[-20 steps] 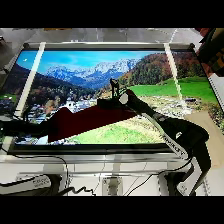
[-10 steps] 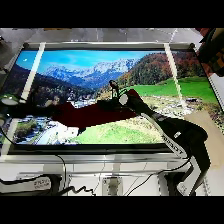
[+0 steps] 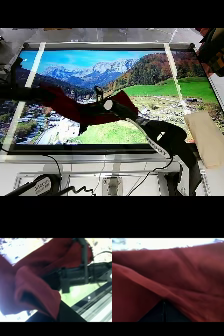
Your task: Fold the clothes and pants, and hang the long-sleeved shirts on hangers.
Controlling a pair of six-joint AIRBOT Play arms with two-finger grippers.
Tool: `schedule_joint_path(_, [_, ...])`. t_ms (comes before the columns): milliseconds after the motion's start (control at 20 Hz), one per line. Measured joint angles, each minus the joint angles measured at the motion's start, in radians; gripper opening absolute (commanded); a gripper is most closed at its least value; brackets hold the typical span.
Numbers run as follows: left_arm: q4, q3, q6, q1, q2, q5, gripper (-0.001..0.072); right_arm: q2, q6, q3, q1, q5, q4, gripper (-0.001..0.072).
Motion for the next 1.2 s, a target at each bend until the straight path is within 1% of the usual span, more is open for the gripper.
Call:
schedule_joint_path(150, [-0.032,0.005,-0.005,-0.064,-0.002,0.045,0.0012,0.006,0.003,0.049,-0.042,0.042,-0.054,0.0017])
schedule_joint_path(250, [-0.06,0.007,-0.005,-0.145,-0.021,0.126,0.0012,0.036,0.003,0.065,-0.118,0.097,-0.137,0.0017])
schedule_joint_path(350, [-0.081,0.008,-0.006,-0.263,-0.055,0.256,0.0012,0.078,0.003,0.074,-0.227,0.179,-0.217,0.0017])
schedule_joint_path(450, [-0.094,0.008,-0.008,-0.411,-0.107,0.414,0.0012,0.126,0.002,0.079,-0.356,0.272,-0.267,0.0016])
schedule_joint_path(550, [-0.107,0.008,-0.008,-0.574,-0.175,0.602,0.0013,0.169,0.002,0.08,-0.484,0.376,-0.298,0.0016])
schedule_joint_path(600, [-0.114,0.008,-0.006,-0.656,-0.212,0.72,0.0013,0.185,-0.001,0.082,-0.542,0.424,-0.309,0.0016])
schedule_joint_path(650, [-0.12,0.009,-0.005,-0.727,-0.246,0.833,0.0053,0.196,-0.005,0.082,-0.602,0.481,-0.323,0.0017])
schedule_joint_path(700, [-0.123,0.01,-0.003,-0.796,-0.28,0.945,0.0311,0.204,-0.011,0.082,-0.658,0.53,-0.336,0.0017])
schedule_joint_path(750, [-0.128,0.011,-0.001,-0.852,-0.306,1.036,0.0679,0.211,-0.017,0.082,-0.703,0.568,-0.349,0.0028])
schedule_joint_path(800, [-0.126,0.013,0.0,-0.904,-0.328,1.111,0.0705,0.215,-0.02,0.082,-0.745,0.603,-0.36,0.0113])
schedule_joint_path(850, [-0.116,0.013,0.0,-0.943,-0.344,1.163,0.0705,0.217,-0.024,0.082,-0.784,0.629,-0.375,0.0277])
schedule_joint_path(900, [-0.102,0.013,0.002,-0.969,-0.353,1.204,0.0705,0.22,-0.028,0.082,-0.813,0.65,-0.377,0.0425])
schedule_joint_path(950, [-0.093,0.014,0.003,-0.985,-0.357,1.236,0.0706,0.221,-0.038,0.081,-0.837,0.667,-0.382,0.0496])
schedule_joint_path(1000, [-0.084,0.014,0.003,-0.994,-0.359,1.258,0.0705,0.219,-0.052,0.081,-0.854,0.682,-0.388,0.0527])
schedule_joint_path(1050, [-0.077,0.014,0.003,-0.995,-0.357,1.278,0.0705,0.214,-0.065,0.08,-0.863,0.699,-0.39,0.0535])
schedule_joint_path(1100, [-0.073,0.014,0.003,-0.99,-0.351,1.291,0.0705,0.204,-0.077,0.08,-0.868,0.717,-0.391,0.0592])
schedule_joint_path(1150, [-0.071,0.014,0.003,-0.979,-0.342,1.302,0.0705,0.192,-0.086,0.08,-0.867,0.735,-0.391,0.0602])
schedule_joint_path(1200, [-0.066,0.014,0.003,-0.966,-0.335,1.309,0.0705,0.175,-0.093,0.078,-0.862,0.755,-0.383,0.0629])
